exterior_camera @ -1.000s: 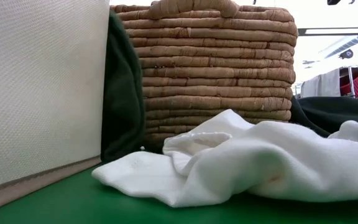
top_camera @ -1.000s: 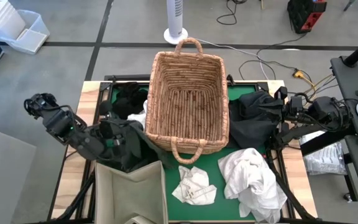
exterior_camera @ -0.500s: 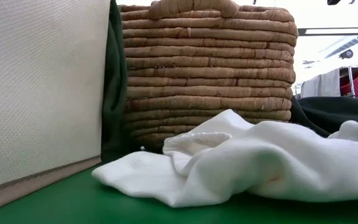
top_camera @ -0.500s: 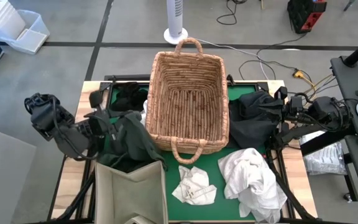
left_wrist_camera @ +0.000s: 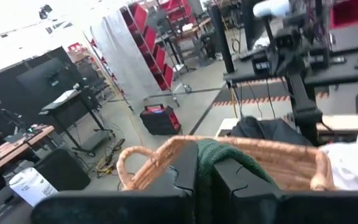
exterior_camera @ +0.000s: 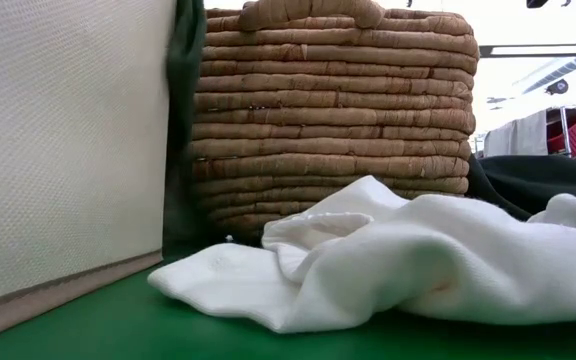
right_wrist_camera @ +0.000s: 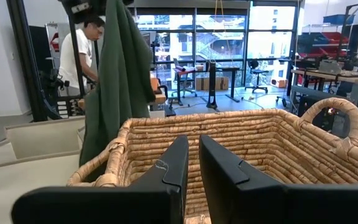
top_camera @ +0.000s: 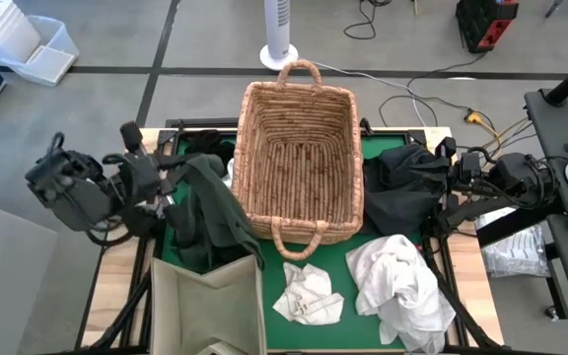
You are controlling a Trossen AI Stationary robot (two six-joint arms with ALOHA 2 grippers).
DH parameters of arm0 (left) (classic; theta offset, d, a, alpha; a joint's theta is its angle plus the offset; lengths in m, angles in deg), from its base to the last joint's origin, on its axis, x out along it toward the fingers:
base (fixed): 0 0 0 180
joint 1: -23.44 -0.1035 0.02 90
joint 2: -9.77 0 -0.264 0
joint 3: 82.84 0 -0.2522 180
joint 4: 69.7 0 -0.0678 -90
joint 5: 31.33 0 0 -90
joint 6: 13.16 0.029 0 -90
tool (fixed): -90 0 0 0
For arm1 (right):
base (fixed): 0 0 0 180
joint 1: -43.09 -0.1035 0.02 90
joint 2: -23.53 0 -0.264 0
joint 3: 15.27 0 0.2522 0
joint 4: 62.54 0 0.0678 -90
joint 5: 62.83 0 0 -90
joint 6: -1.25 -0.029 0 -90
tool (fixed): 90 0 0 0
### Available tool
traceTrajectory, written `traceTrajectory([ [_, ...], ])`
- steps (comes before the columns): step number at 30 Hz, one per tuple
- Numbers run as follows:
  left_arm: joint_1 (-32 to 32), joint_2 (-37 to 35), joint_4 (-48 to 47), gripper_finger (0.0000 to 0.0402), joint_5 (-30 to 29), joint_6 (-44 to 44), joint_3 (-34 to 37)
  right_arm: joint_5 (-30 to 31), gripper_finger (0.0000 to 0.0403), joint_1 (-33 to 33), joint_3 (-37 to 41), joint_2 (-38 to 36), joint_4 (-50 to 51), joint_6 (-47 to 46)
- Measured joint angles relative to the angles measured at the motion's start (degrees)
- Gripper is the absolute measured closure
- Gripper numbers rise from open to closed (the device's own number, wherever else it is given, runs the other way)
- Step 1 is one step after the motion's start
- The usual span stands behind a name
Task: Sort clothes
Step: Put the green shirt into the gray laundry bin
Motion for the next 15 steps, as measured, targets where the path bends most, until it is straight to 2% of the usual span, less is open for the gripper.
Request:
traceTrajectory([
  [5, 0.02, 3.6, 3.11, 0.0401, -1.05, 6.59, -7.54, 0.0, 0.0371, 0.02, 0.0, 0.01, 0.0, 0.01],
  [7, 0.15, 2.77, 13.07, 0.0401, -2.93, 15.77, -5.36, 0.0, 0.0371, 0.0, 0.0, 0.01, -0.04, 0.01],
  [11, 0.18, 2.42, 32.13, 0.0401, -2.95, 33.07, -4.11, 0.0, 0.0371, 0.02, 0.0, -0.01, -0.39, 0.7],
  [15, 0.24, 3.03, 44.85, 0.0401, -2.77, 46.46, -4.92, 0.01, 0.0371, 0.01, 0.0, -0.01, -0.39, 0.71],
])
